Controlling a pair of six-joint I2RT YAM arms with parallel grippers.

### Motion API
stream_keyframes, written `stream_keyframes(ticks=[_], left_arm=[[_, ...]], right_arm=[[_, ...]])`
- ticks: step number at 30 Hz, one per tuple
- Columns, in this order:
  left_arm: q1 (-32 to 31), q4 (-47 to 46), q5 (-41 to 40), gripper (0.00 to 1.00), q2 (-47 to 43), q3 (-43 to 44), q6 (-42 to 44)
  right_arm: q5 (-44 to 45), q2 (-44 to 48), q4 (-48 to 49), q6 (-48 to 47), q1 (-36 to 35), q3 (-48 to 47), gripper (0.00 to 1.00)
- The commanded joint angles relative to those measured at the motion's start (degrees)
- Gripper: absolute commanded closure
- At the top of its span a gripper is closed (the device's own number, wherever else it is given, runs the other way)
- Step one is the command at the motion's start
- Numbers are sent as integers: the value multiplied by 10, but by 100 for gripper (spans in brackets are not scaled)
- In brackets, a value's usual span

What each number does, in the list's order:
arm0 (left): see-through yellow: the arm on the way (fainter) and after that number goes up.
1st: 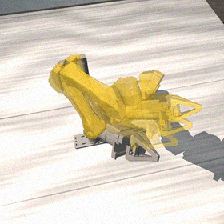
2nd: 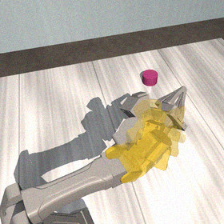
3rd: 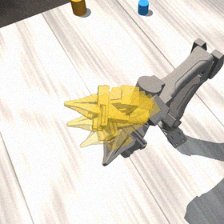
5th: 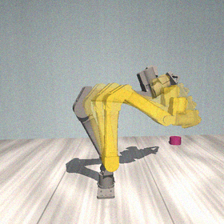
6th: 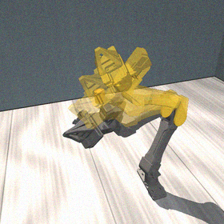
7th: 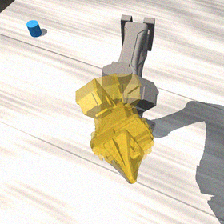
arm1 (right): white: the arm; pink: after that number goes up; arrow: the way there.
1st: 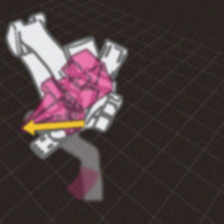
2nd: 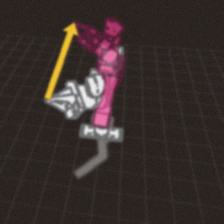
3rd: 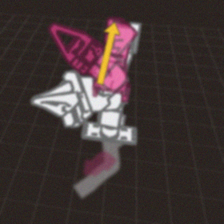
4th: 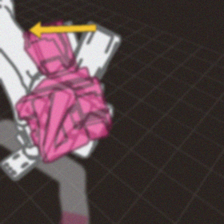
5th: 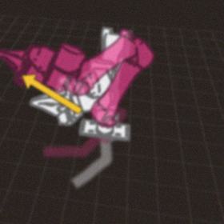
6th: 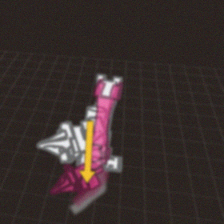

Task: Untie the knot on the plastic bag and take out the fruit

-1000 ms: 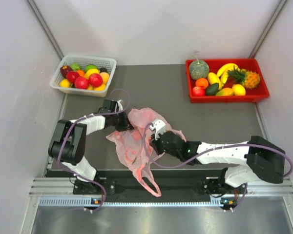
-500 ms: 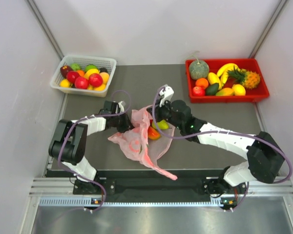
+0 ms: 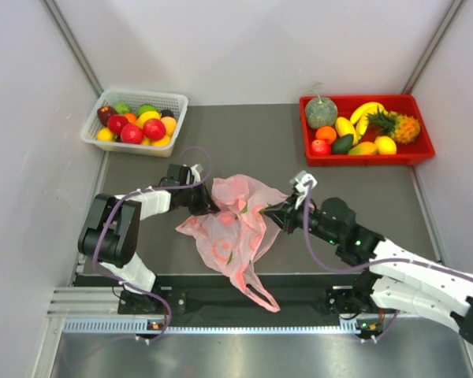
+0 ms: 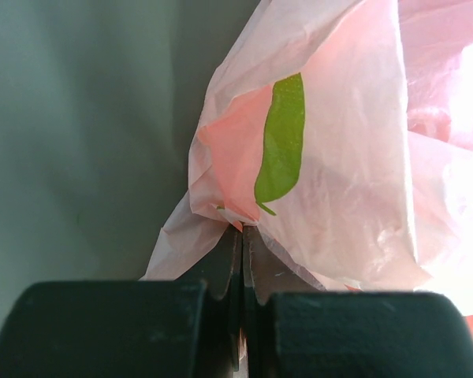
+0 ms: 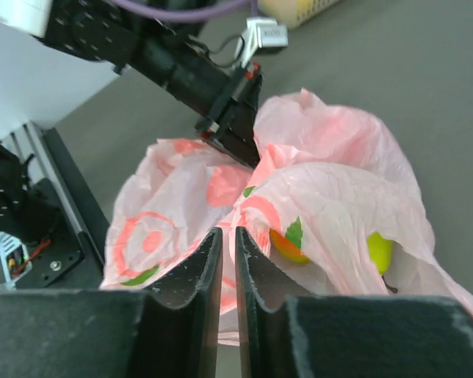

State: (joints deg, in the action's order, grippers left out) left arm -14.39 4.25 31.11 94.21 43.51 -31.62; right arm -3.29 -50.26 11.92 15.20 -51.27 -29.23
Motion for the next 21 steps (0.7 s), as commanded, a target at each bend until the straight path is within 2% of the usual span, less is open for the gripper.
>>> stream_keyframes(ticks=[1,6,10,15,21], left_arm=[[-3,-21,13,100,-13,-3,1],[-3,-18,10,100,-10,-3,1],[-3,-9,5,100,1,4,7],[-3,-6,2,100,12,11,9],[-3,-1,5,100,21,24,11]], right_arm=[[5,68,-58,2,-9,-4,87],[94,124,-151,29,-12,31,87],[83,142,-158,41,-17,57,100],[90,67,-157,56,-50,50,100],[162,-61,-76,63,-65,18,100]])
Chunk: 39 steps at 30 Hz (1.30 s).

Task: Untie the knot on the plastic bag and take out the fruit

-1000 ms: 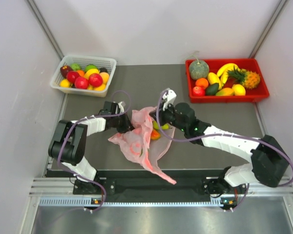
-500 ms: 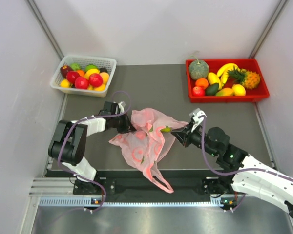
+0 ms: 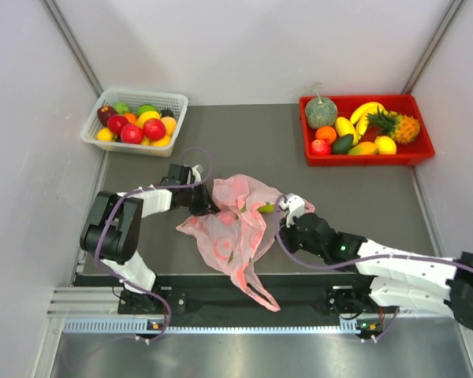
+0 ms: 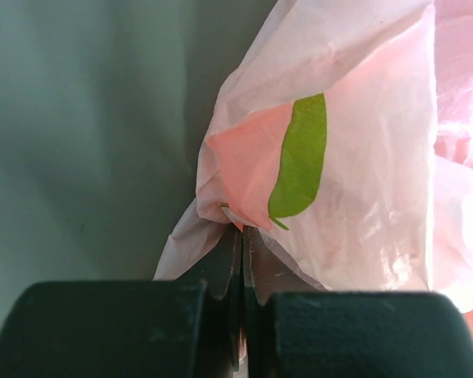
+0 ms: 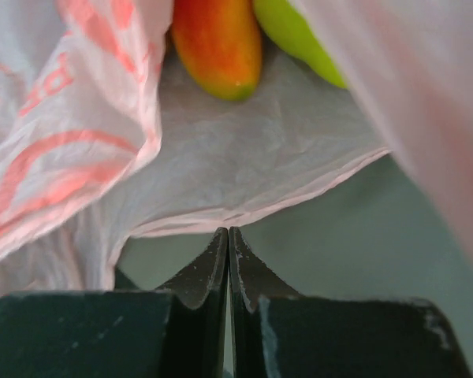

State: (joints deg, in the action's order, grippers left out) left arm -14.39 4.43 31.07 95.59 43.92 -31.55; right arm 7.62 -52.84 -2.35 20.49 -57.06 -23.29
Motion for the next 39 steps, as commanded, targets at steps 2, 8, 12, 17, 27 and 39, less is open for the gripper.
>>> stream_keyframes(ticks=[2,8,12,17,27,39], left_arm=[[-3,1,9,100,11,24,11],[-3,1,22,100,14,27,13],[-3,0,27,100,14,28,13],[-4,-2,31,100,15,28,15],[-4,-3,35,100,11,27,15],[-5,-10,37,100,14,23,13]], right_arm=[[68,-89,97,7,-7,-66,98],[61,-219,159,-12,-6,-134,94],[46,-265,216,-35,-6,-155,84],[16,-319,221,-62,-2,-198,38],[-1,-418,210,-66,7,-247,31],[-5,-492,228,-59,29,-273,31]])
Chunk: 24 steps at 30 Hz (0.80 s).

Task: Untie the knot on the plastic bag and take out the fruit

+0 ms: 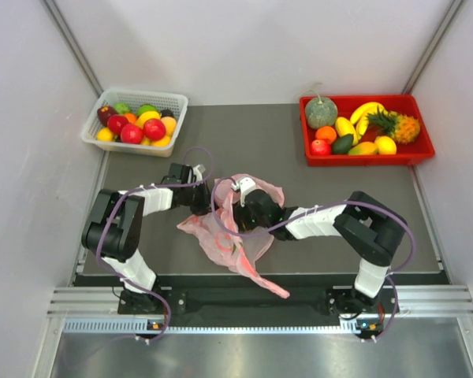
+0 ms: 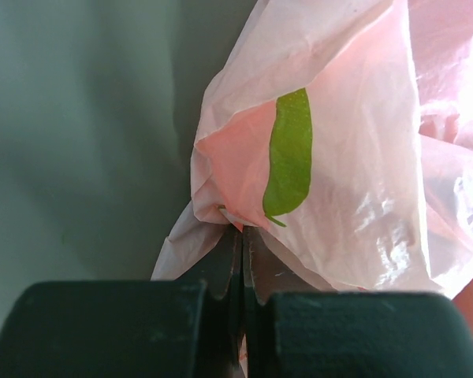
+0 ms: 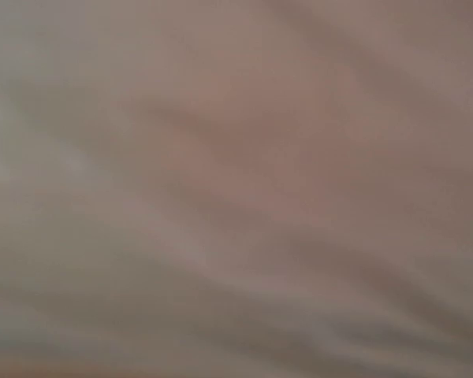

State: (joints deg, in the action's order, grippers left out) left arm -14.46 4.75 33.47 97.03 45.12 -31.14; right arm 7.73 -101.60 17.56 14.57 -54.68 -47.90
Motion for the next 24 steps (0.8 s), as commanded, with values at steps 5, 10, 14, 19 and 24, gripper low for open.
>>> stream_keyframes(ticks=[5,10,14,19,24], left_arm=[[-4,-14,13,100,-4,10,9],[-4,-15,12,100,-5,8,7],[-4,-21,9,100,-5,8,4],[-4,-27,11,100,3,9,1],[-4,-31,10,100,2,8,-2]], right_arm=[[1,26,34,5,5,-2,57],[2,176,23,33,4,96,100],[-44,335,-51,63,2,162,100],[-57,515,-200,103,2,216,100],[-16,684,-310,110,4,209,100]])
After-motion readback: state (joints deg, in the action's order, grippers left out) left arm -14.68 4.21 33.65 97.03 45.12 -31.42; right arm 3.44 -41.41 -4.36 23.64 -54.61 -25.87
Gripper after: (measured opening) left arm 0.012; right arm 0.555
